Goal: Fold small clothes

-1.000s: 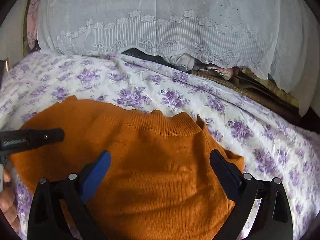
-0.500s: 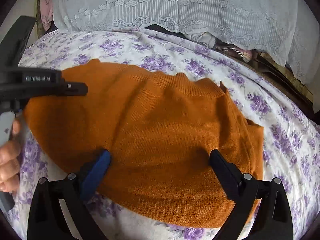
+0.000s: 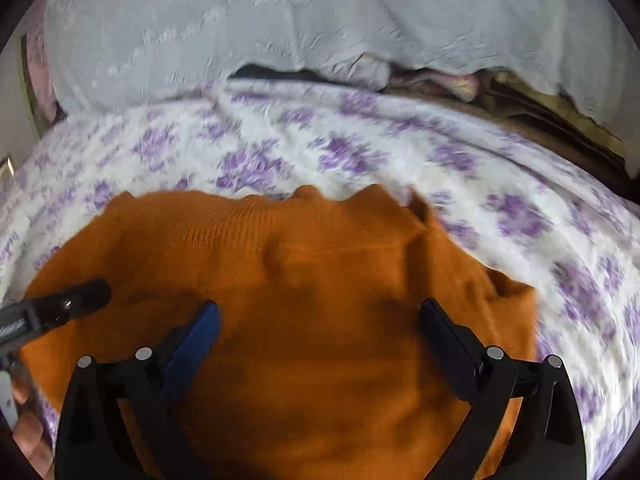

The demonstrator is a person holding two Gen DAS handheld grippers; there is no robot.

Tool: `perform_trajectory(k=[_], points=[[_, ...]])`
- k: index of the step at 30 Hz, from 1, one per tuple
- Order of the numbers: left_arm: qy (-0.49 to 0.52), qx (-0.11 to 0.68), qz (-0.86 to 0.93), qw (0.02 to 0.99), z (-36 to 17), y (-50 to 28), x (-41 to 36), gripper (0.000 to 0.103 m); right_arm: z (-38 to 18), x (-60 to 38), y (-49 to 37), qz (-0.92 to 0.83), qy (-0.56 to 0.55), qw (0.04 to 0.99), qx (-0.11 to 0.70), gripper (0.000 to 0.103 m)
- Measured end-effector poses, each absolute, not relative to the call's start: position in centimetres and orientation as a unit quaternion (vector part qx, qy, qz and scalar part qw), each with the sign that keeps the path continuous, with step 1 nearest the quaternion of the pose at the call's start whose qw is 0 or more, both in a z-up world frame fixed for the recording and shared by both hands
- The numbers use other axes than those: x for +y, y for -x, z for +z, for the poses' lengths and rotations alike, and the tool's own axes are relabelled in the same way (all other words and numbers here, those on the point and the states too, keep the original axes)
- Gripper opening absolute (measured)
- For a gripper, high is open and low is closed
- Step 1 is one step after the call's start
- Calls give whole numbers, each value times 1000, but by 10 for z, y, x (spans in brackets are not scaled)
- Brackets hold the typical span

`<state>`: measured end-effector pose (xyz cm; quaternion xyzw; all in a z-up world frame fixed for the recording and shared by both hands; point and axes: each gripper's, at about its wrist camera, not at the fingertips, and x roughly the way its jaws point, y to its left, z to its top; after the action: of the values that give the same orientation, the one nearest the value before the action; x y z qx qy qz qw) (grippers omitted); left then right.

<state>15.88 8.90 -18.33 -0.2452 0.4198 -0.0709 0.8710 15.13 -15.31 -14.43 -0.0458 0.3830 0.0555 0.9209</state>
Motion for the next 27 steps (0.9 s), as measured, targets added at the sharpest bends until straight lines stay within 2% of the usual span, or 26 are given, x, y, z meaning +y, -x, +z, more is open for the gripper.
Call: perform_trajectory(k=[4,7,11,18,27], points=[[244,412,-77,874,-179,-156,90,25,-155,-162,-118,70,70,912,399,99],[230,401,-85,883,-170,-150,87,19,-140,-180,-108,77,26,924,373,99],[241,399,-99,879,-164,-148,91,18,-139,-208,-105,78,-53,926,367,99],[230,404,-106,879,-156,-144,87,17,-135,-228,-112,111,-126,915,367,99],[192,402,-113,888,-132,-146,59,16,-142,-257,-119,200,-310,849,379,99]])
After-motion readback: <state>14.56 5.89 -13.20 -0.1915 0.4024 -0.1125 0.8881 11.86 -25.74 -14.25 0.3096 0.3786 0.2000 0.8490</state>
